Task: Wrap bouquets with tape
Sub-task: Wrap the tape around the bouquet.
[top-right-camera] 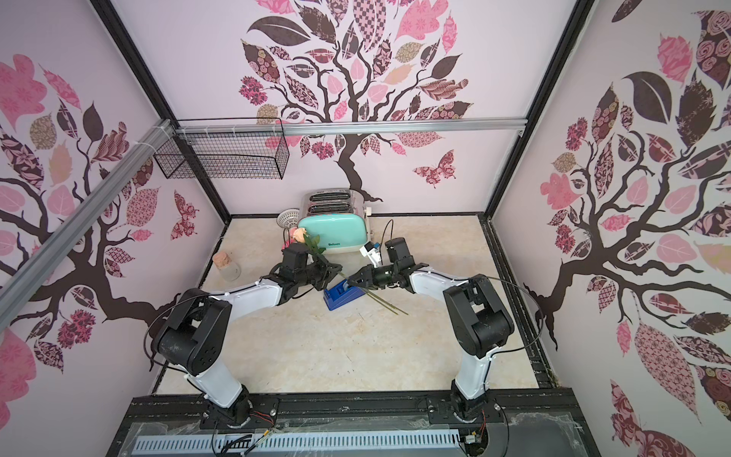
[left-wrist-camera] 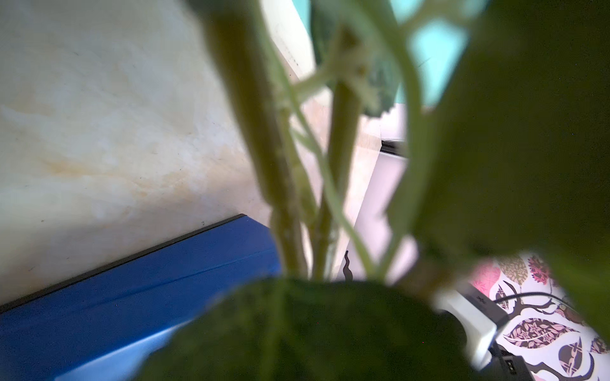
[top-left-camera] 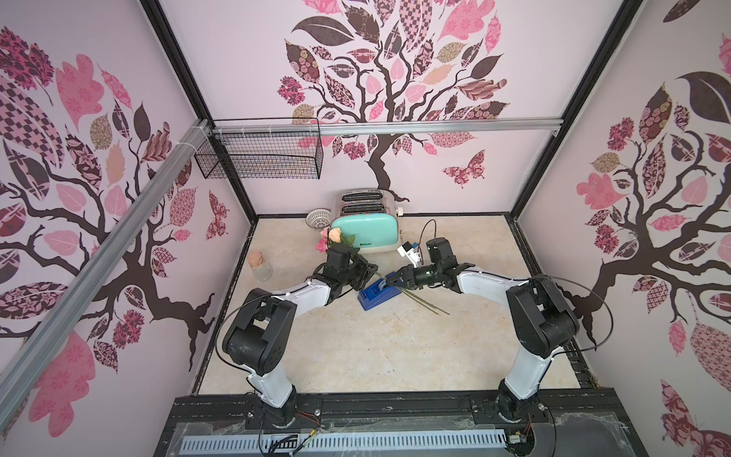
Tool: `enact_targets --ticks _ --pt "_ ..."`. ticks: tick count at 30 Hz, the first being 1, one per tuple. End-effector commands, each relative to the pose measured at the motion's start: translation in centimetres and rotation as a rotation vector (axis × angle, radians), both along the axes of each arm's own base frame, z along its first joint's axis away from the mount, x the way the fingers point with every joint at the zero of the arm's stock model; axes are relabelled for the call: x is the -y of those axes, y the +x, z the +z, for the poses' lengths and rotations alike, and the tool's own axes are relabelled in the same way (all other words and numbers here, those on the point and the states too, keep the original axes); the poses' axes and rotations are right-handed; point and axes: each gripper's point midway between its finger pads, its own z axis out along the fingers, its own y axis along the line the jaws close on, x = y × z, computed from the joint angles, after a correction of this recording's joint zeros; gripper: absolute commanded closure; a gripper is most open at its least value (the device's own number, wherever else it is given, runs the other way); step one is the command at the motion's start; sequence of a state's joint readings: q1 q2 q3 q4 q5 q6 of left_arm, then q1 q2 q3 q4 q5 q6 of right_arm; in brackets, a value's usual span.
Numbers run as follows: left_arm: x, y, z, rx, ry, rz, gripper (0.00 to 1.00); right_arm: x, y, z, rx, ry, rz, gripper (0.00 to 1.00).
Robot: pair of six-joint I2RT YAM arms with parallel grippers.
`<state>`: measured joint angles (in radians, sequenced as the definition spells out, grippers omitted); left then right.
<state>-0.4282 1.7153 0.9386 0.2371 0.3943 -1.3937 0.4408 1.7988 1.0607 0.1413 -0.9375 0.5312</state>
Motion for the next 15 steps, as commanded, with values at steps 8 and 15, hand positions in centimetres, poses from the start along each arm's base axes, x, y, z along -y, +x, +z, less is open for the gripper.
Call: enact_targets --ticks 8,15 --pt "0.3 0.1 0.6 0.033 0.000 -0.013 1.00 0.3 -0.5 -1.2 0.106 -0.135 0.041 1.00" --pt "0.5 -0.3 0.7 -0.010 -0.015 -0.019 0.75 -0.4 -0.1 -1.0 0.449 -0.434 0.026 1.00"
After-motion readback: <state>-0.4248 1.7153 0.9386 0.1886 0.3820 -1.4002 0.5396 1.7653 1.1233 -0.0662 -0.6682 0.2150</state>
